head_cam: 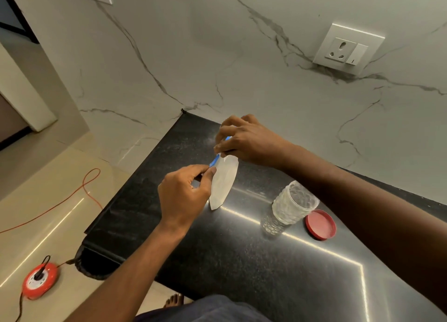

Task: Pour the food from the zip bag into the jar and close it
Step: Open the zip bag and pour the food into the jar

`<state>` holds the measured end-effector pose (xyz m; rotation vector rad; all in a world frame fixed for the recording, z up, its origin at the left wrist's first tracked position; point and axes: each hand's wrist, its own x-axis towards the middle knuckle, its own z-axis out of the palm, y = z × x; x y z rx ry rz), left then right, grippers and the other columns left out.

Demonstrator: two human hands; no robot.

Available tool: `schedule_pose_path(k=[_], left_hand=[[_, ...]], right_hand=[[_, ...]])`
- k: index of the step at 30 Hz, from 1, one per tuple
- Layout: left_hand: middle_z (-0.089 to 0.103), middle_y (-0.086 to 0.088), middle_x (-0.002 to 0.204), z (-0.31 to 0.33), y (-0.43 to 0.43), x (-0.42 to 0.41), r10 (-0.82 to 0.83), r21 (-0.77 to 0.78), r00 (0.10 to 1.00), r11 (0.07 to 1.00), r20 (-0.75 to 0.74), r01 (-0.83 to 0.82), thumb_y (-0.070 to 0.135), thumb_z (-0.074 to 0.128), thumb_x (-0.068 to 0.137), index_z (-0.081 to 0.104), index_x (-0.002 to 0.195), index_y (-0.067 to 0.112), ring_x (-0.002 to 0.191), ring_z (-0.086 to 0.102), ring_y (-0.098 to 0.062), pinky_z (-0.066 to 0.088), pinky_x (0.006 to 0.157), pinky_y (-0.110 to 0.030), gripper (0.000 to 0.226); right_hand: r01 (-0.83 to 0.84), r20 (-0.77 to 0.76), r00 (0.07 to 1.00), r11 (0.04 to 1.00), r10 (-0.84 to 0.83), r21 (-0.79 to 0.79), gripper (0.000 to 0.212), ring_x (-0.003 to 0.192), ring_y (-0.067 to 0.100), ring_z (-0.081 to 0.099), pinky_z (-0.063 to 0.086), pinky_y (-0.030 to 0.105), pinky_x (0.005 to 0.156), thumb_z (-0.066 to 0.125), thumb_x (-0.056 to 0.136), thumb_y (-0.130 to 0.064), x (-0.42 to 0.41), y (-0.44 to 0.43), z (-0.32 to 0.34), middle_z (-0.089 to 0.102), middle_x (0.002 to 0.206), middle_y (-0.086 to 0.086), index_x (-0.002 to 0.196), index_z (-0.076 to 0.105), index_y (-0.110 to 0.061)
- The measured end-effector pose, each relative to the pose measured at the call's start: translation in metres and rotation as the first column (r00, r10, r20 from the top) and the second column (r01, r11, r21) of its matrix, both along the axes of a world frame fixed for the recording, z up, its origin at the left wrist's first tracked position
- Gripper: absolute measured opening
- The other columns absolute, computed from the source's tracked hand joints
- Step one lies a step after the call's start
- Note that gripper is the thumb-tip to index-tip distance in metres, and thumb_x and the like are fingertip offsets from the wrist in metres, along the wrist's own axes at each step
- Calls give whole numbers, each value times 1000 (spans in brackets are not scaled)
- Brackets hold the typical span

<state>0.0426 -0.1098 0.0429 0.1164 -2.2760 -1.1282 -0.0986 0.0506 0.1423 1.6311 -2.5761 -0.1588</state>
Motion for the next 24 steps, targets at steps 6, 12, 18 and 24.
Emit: schedule_pose_path(k=[6,12,18,24], left_hand=[[83,-10,104,-1,2,5,2,-33,1000,999,-30,-3,22,83,89,82,104,6,82,79,-19,56,70,-18,21],[83,-10,102,1,4,8,4,-56,999,998,-50,-6,26,79,89,83,101,5,79,79,-22,66,63,-37,25],[82,4,91,15,-4,4,-73,73,993,995,88,67,48,78,90,82,94,20,80,75,-12,60,67,-28,28],[80,12,89,50,-43,-62,-264,376,920,915,289,145,50,69,96,82,94,31,84,74,-3,58,64,-17,22]], right_hand=[[103,-71,992,994,-105,-22,28,134,24,48,23,36,89,74,94,-33,-44,20,0,65,133,-5,122,75,-36],[189,-64,980,982,-190,-23,29,131,21,46,28,36,85,72,96,-37,-68,37,0,63,133,-8,124,73,-38],[310,65,950,946,-305,-95,34,123,22,56,46,36,89,65,102,-33,-60,43,-3,62,137,1,135,68,-28],[801,788,581,319,-205,-507,23,60,10,72,57,23,57,72,98,-32,2,32,-32,77,85,2,102,77,-10]])
